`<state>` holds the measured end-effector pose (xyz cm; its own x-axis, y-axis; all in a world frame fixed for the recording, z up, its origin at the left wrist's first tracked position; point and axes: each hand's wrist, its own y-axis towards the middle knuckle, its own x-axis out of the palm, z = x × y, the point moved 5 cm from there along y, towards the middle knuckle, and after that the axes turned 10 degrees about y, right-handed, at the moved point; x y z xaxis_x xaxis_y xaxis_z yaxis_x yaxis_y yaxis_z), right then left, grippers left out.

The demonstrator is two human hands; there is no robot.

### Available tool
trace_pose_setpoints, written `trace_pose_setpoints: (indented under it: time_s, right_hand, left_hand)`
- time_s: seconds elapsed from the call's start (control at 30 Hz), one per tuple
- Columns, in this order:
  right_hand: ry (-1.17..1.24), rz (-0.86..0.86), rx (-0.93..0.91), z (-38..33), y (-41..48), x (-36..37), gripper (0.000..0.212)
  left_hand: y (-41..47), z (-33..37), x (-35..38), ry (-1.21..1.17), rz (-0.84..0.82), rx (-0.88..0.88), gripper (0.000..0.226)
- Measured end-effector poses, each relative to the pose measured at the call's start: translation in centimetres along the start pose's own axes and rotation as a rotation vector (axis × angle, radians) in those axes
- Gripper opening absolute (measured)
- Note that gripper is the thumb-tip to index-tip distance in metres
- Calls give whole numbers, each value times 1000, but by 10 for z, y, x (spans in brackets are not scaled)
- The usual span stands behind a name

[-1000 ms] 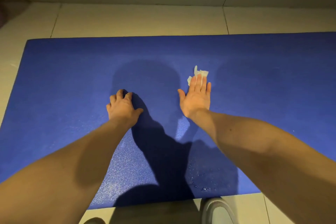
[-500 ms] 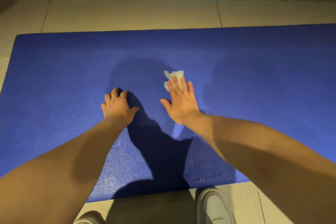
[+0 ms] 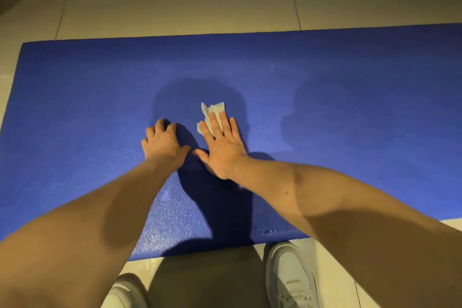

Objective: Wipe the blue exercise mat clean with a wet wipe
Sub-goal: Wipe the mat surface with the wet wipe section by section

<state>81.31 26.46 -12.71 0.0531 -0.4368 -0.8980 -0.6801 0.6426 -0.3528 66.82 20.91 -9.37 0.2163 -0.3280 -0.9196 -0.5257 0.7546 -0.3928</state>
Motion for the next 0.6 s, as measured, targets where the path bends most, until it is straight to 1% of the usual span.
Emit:
trace_pose_setpoints:
  time_s: [0.07,0.17,0.23,0.3,0.37,0.4,0.43,0.53,0.6]
  right_hand:
    - [-30,-13,-18,15,-5,-1,77]
    - [-6,39,142,55,-17,-4,76]
    - [8,69,253,75,-25,-6,80]
    - [17,117,344,78,-29,-7,86]
    - [61,187,398,66,-27,-11,91]
    - [88,202,382,55,-24,-11,90]
    - [103,190,328,41,-22,-11,89]
    - [100,70,74,-7,-18,1,85]
    - [61,-20,-4,-22,-19,11,84]
  left_hand:
    - [-3,2,1,-3,-4,0,74]
    - [-7,3,4,-3,-14,4,74]
    - [-10,2,7,5,-21,4,74]
    - [-13,0,9,6,-25,4,74]
    - [-16,-2,11,2,-26,4,75]
    - [-17,-4,12,2,-25,4,75]
    - [-17,-5,12,1,-27,3,75]
    - [-19,-8,10,12,-24,0,76]
    - [-20,-9,9,29,-35,-10,77]
